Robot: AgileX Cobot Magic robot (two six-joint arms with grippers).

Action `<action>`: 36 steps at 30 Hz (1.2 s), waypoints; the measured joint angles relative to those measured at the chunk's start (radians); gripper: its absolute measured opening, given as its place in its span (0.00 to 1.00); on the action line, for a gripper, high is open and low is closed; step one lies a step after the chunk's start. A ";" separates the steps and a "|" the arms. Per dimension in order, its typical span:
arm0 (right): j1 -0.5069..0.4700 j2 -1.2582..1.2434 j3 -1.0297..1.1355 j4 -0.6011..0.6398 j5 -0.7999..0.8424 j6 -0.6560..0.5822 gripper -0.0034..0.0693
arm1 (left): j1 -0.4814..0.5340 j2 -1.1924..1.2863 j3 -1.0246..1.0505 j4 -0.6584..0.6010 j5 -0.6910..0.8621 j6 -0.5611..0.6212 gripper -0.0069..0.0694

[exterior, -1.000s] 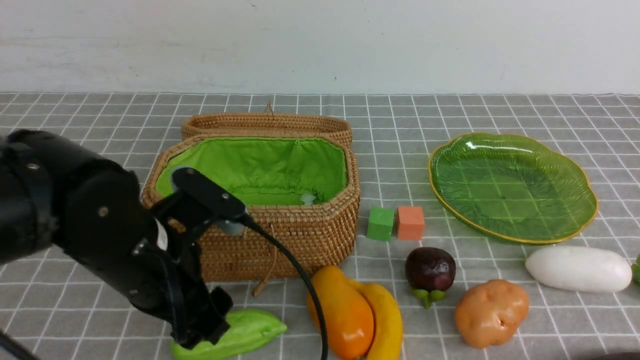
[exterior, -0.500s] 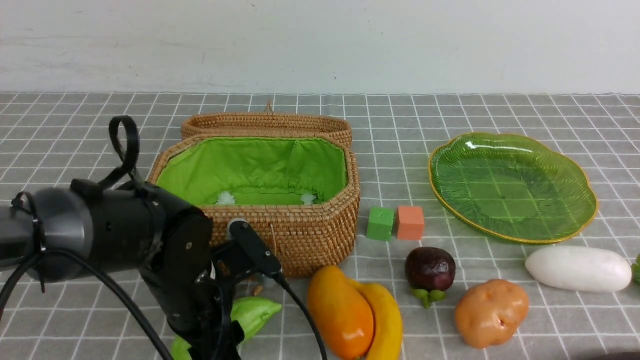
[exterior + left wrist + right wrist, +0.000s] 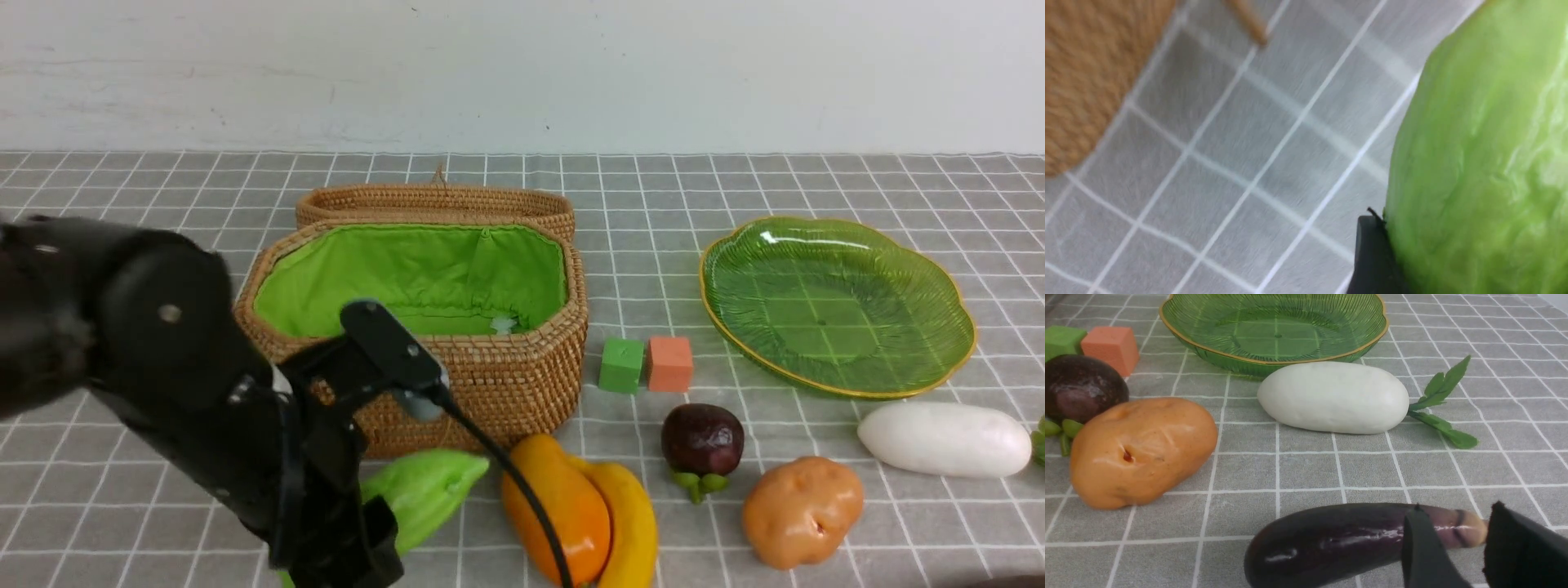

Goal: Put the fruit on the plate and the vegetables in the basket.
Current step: Take a chayote with your left arm and place it on the basket on the left.

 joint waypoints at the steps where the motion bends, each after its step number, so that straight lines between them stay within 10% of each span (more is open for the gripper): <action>1: 0.000 0.000 0.000 0.000 0.000 0.000 0.38 | 0.000 -0.034 0.000 -0.034 -0.026 0.000 0.65; 11: 0.000 0.000 0.000 0.000 0.000 0.000 0.38 | 0.016 -0.018 -0.140 -0.108 -0.150 0.003 0.65; 19: 0.000 0.000 0.000 0.000 0.000 0.000 0.38 | 0.272 0.245 -0.560 -0.245 -0.022 0.010 0.65; 32: 0.000 0.000 0.000 0.000 0.000 0.000 0.38 | 0.298 0.466 -0.574 -0.111 -0.019 0.029 0.65; 36: 0.000 0.000 0.000 0.000 0.000 0.000 0.38 | 0.298 0.460 -0.574 -0.111 0.011 0.029 0.80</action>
